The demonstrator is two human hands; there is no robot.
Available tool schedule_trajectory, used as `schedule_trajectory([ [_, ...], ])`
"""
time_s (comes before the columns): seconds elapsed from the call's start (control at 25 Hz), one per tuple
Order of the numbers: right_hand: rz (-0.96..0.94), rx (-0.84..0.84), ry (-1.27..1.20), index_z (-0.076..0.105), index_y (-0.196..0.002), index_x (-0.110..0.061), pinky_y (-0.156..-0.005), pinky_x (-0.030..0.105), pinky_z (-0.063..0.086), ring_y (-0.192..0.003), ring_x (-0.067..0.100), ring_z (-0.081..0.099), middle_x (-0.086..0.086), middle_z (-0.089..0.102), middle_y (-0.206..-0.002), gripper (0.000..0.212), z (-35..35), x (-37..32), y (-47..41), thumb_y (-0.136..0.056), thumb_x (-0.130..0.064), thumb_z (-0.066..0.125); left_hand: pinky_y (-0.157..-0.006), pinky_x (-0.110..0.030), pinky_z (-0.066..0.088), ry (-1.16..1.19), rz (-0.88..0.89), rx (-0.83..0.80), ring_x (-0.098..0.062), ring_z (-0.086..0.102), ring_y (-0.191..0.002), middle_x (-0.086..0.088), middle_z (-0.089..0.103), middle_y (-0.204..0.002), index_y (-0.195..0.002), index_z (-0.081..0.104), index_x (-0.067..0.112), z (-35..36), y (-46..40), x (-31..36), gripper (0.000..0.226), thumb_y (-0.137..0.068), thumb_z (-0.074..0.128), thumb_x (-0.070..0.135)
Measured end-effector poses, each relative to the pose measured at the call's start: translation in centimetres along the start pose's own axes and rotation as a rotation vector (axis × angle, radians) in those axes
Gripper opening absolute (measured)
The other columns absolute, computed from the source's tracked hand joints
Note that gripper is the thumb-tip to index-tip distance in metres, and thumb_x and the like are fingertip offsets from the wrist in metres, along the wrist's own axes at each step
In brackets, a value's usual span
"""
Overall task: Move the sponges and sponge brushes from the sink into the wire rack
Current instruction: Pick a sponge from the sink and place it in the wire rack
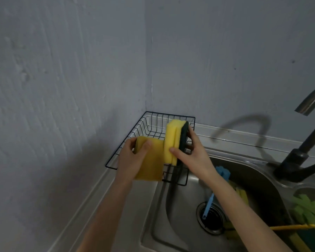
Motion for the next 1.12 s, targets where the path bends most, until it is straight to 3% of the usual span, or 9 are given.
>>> schedule_trajectory([
  [0.12, -0.014, 0.051, 0.051, 0.011, -0.147, -0.029, -0.091, 0.027, 0.045, -0.13, 0.015, 0.038, 0.002, 0.034, -0.147, 0.086, -0.1, -0.4, -3.1, -0.081, -0.024, 0.066, -0.097, -0.048, 0.044, 0.005, -0.007, -0.11, -0.025, 0.047, -0.114, -0.004, 0.044, -0.136, -0.132, 0.036, 0.02, 0.6, -2.5, -0.1, 0.052, -0.085, 0.052, 0.036],
  [0.28, -0.007, 0.055, 0.179, 0.015, -0.147, -0.028, -0.105, 0.041, 0.044, -0.13, 0.022, 0.042, 0.006, 0.04, -0.144, 0.088, 0.1, 0.0, -7.4, -0.078, -0.029, 0.069, -0.101, -0.054, 0.042, 0.059, -0.044, -0.238, -0.029, 0.042, -0.125, -0.004, 0.037, -0.144, -0.139, 0.025, 0.028, 1.7, -5.3, -1.0, 0.063, -0.084, 0.057, 0.028],
  [0.36, 0.016, 0.013, 0.245, 0.017, -0.146, -0.025, -0.102, 0.043, 0.046, -0.127, 0.025, 0.044, 0.009, 0.042, -0.142, 0.088, 0.7, 0.8, -9.5, -0.077, -0.03, 0.071, -0.103, -0.053, 0.041, 0.033, -0.023, -0.234, -0.027, 0.042, -0.126, -0.004, 0.036, -0.145, -0.139, 0.022, 0.028, 2.0, -6.4, -1.4, 0.066, -0.084, 0.058, 0.026],
  [0.52, 0.005, -0.078, 0.414, 0.021, -0.146, -0.018, -0.097, 0.036, 0.049, -0.123, 0.027, 0.047, 0.012, 0.043, -0.14, 0.085, 2.3, 2.2, -14.7, -0.077, -0.031, 0.07, -0.101, -0.055, 0.042, -0.069, -0.023, -0.157, -0.029, 0.043, -0.125, -0.007, 0.036, -0.144, -0.14, 0.021, 0.027, 1.9, -9.1, -2.7, 0.069, -0.083, 0.059, 0.023],
  [0.68, 0.003, -0.17, 0.715, 0.018, -0.146, -0.02, -0.103, 0.044, 0.042, -0.125, 0.031, 0.042, 0.014, 0.042, -0.138, 0.084, 4.8, 5.3, -19.9, -0.079, -0.037, 0.065, -0.099, -0.056, 0.043, -0.173, -0.041, -0.166, -0.03, 0.041, -0.125, -0.006, 0.033, -0.145, -0.14, 0.019, 0.032, 2.2, -11.1, -4.6, 0.071, -0.083, 0.06, 0.023],
  [0.92, 0.047, -0.319, 0.989, 0.019, -0.146, -0.026, -0.108, 0.046, 0.028, -0.132, 0.032, 0.032, 0.012, 0.033, -0.146, 0.076, 8.6, 10.7, -23.7, -0.083, -0.04, 0.058, -0.091, -0.027, 0.038, -0.262, 0.037, -0.154, -0.01, 0.04, -0.113, -0.001, 0.039, -0.142, -0.14, 0.021, 0.028, 2.9, -13.4, -5.1, 0.071, -0.082, 0.061, 0.019],
  [1.0, 0.047, -0.338, 1.01, 0.019, -0.146, -0.027, -0.109, 0.046, 0.026, -0.134, 0.031, 0.031, 0.011, 0.032, -0.147, 0.074, 9.4, 11.9, -24.3, -0.083, -0.039, 0.057, -0.087, -0.021, 0.038, -0.275, 0.035, -0.15, -0.007, 0.041, -0.109, 0.003, 0.043, -0.132, -0.14, 0.023, 0.026, 3.2, -14.1, -5.4, 0.069, -0.082, 0.061, 0.019],
  [1.12, 0.028, -0.338, 0.998, 0.021, -0.146, -0.027, -0.11, 0.045, 0.024, -0.137, 0.029, 0.027, 0.008, 0.029, -0.151, 0.071, 10.2, 13.2, -24.9, -0.085, -0.039, 0.056, -0.068, -0.004, 0.034, -0.274, 0.041, -0.163, -0.003, 0.04, -0.1, 0.013, 0.04, -0.111, -0.138, 0.028, 0.025, 3.4, -14.8, -5.6, 0.065, -0.083, 0.061, 0.017],
])
Point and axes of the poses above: each hand's wrist, its own y-axis away from the middle knuckle, its own z-axis out of the palm, x = y × z, the point moved 10 cm from there along -y, towards the middle knuckle
